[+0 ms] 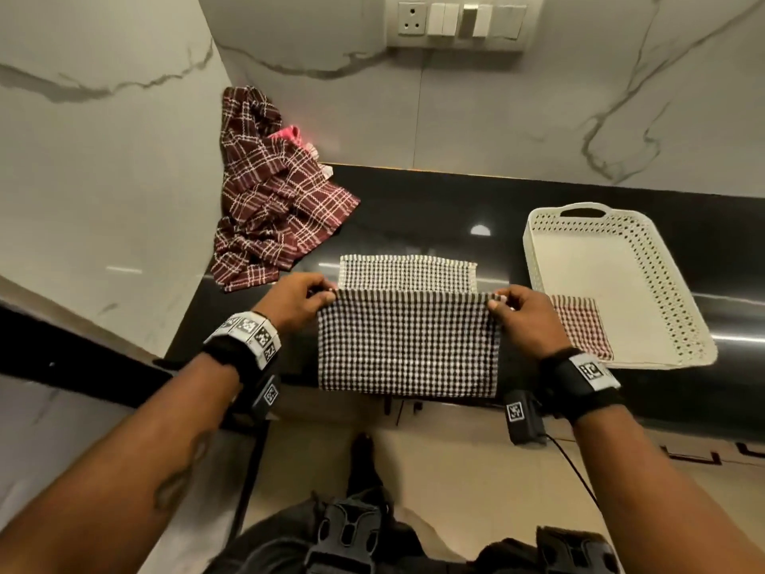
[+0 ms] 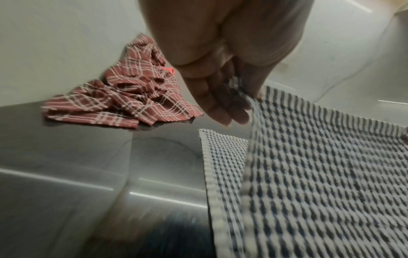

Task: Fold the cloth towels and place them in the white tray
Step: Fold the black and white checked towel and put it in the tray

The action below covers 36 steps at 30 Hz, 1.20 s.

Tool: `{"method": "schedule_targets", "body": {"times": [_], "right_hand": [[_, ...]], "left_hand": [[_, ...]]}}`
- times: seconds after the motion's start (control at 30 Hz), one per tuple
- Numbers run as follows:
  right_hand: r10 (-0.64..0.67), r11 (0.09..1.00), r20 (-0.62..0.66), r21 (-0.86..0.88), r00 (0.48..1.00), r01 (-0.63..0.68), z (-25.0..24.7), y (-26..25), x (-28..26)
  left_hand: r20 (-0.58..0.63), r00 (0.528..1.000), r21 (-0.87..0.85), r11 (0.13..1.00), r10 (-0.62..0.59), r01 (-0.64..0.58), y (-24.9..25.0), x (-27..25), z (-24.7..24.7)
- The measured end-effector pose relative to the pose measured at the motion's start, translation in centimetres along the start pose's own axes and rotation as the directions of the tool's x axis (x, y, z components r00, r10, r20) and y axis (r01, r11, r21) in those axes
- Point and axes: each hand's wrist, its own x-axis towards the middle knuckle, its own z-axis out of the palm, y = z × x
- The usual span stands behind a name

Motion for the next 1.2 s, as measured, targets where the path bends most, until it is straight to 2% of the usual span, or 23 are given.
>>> {"method": "schedule_targets", "body": {"times": [0.07,0.17,0.33,0.43,0.6,0.77,0.87,0.97,1.03,1.07,1.13,1.2], "right_hand": [[0.023,0.998,-0.071,-0.05,0.997,-0.027,1.0,0.4,3.8],[0.101,0.987,-0.153,-0.111,0.983,-0.119,2.6,1.3,8.7],[0.228,0.95,-0.193,-0.169,0.954,-0.261,5.4,2.6,13.6],[0.258,0.927,-0.198,-0.227,0.946,-0.3,6.2,2.8,15.1],[0.301,0.901,-0.189,-0.266,0.935,-0.343,6.6,3.2,16.5],[0.289,0.899,-0.188,-0.282,0.939,-0.334,6.6,3.1,16.4],[0.27,0.845,-0.182,-0.426,0.945,-0.324,6.9,2.1,16.3],[0.133,0.737,-0.106,-0.655,0.985,-0.17,7.7,0.0,15.9],[0.043,0.788,0.024,-0.615,0.999,-0.02,9.7,-1.8,15.1],[0.028,0.806,0.136,-0.59,0.99,0.058,11.1,-2.4,14.4],[0.102,0.765,0.396,-0.618,0.912,0.183,14.1,-2.9,13.1],[0.198,0.692,0.496,-0.682,0.845,0.238,15.4,-1.9,12.7]], "left_hand": [[-0.062,0.998,0.029,1.0,0.0,0.002,0.0,4.1,0.1],[-0.093,0.995,0.071,0.996,-0.043,0.05,-0.5,9.9,0.7],[-0.1,0.977,0.129,0.972,-0.187,0.199,-2.6,16.0,2.8],[-0.081,0.971,0.173,0.956,-0.226,0.237,-3.9,17.6,3.8],[-0.139,0.974,0.17,0.964,-0.181,0.203,-4.7,18.5,4.2],[-0.086,0.974,0.161,0.962,-0.209,0.221,-5.0,18.6,3.5],[-0.098,0.986,0.271,0.95,-0.136,0.158,-4.4,17.7,3.4],[-0.065,0.991,0.492,0.868,0.12,-0.073,-2.4,16.6,4.5],[0.074,0.962,0.511,0.819,0.262,-0.263,-0.8,15.9,6.2],[0.173,0.939,0.511,0.788,0.297,-0.343,-0.2,15.6,7.2],[0.348,0.896,0.561,0.704,0.276,-0.435,0.2,15.1,9.1],[0.403,0.9,0.632,0.66,0.166,-0.406,-0.6,14.5,9.9]]}}
